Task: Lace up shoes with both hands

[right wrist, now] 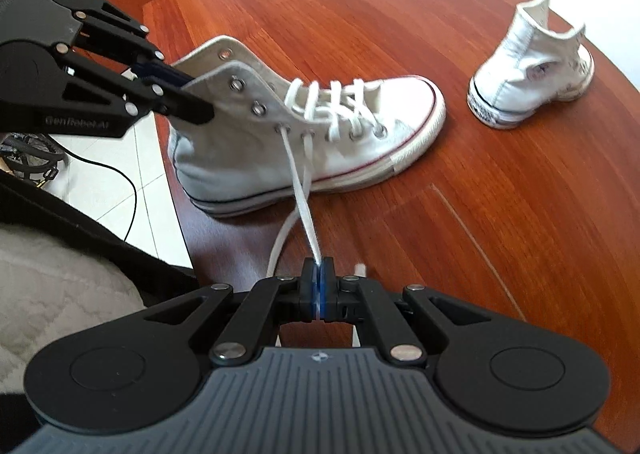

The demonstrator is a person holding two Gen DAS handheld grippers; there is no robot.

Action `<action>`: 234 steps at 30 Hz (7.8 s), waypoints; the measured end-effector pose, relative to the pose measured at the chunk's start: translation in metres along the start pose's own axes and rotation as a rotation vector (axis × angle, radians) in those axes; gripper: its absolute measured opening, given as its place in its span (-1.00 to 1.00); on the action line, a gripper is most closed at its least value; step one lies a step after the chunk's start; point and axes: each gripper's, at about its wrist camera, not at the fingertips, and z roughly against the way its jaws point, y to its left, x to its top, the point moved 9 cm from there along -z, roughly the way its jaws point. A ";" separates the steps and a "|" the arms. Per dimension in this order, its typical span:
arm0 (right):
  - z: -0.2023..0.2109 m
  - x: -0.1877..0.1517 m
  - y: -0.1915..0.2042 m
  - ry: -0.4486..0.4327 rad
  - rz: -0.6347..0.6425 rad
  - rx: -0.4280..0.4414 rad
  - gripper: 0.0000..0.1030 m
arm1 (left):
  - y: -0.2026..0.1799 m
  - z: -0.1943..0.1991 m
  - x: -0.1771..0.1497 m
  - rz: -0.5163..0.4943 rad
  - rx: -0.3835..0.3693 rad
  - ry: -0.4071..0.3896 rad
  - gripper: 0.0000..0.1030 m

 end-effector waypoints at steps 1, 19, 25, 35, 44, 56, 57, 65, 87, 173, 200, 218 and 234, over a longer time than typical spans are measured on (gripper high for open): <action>0.000 -0.002 -0.001 0.003 -0.004 -0.001 -0.98 | 0.001 0.000 0.000 0.002 -0.002 0.000 -0.74; 0.004 -0.003 -0.007 -0.011 -0.014 -0.042 -0.94 | 0.001 0.002 -0.002 -0.020 0.000 0.004 -0.58; 0.005 0.002 -0.009 -0.027 -0.006 -0.060 -0.90 | 0.000 0.002 -0.004 -0.019 -0.002 0.005 -0.58; 0.013 -0.002 -0.035 -0.059 -0.047 -0.154 -0.37 | -0.002 0.002 -0.004 -0.022 -0.005 0.002 -0.58; 0.016 -0.018 -0.047 -0.035 -0.102 -0.196 -0.37 | -0.005 0.001 -0.002 -0.036 -0.017 0.003 -0.58; 0.017 -0.052 -0.050 0.013 -0.185 -0.224 -0.37 | -0.021 0.012 0.013 -0.123 -0.052 -0.027 -0.58; 0.017 -0.053 -0.051 0.015 -0.187 -0.224 -0.37 | -0.024 0.014 0.015 -0.133 -0.058 -0.032 -0.58; 0.016 -0.077 -0.050 0.044 -0.240 -0.229 -0.37 | -0.045 0.024 0.029 -0.214 -0.095 -0.062 -0.46; -0.001 -0.083 -0.033 0.056 -0.153 -0.213 -0.37 | -0.132 -0.035 0.024 -0.457 -0.236 0.021 -0.45; -0.019 -0.056 -0.039 0.109 0.026 -0.122 -0.91 | -0.075 0.007 -0.005 -0.185 -0.383 0.047 -0.94; -0.036 -0.061 -0.043 0.155 0.063 -0.090 -0.97 | -0.074 0.004 -0.013 -0.155 -0.371 0.070 -0.93; 0.007 -0.065 -0.042 0.046 -0.101 -0.147 -0.97 | -0.106 -0.053 0.003 -0.365 -0.296 0.113 -0.53; 0.016 -0.069 -0.043 0.014 -0.159 -0.166 -0.97 | -0.110 -0.078 -0.007 -0.385 -0.301 0.181 -0.96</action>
